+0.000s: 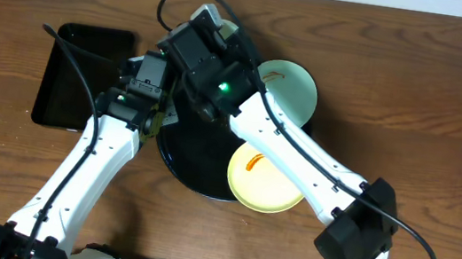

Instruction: Clean dirty plates on tray and stack at the side

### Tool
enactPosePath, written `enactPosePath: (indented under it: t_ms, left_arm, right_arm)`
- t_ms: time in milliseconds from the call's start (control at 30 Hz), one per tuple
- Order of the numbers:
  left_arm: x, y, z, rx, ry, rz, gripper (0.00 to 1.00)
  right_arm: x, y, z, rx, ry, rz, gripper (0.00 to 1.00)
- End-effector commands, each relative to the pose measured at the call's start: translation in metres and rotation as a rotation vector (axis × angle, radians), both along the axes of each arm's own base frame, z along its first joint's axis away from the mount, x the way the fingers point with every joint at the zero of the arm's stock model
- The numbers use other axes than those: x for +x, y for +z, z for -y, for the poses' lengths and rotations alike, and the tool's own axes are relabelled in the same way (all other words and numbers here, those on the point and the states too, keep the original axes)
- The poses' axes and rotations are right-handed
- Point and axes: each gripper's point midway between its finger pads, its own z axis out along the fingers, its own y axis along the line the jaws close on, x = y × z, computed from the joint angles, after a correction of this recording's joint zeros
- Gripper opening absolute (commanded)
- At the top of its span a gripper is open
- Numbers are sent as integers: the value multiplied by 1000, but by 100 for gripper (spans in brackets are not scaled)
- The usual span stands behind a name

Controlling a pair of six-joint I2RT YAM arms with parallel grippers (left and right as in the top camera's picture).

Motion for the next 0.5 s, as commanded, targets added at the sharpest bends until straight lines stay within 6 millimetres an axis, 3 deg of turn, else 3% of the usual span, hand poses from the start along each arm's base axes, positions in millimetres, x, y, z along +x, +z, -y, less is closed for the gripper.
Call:
enactPosePath:
  t_ms: [0,300,467]
  left_arm:
    - [-2,-5,-3,5,14,-14,12]
    - [-2,-5,-3,5,14,-14,12]
    - [-2,-5,-3,5,14,-14,12]
  right_arm:
    - [10,-2,15,226,-43,-77,1]
    - [24,-40,63,765,-94,-524,1]
    - [21,-35,89,1047,-60,-727,1]
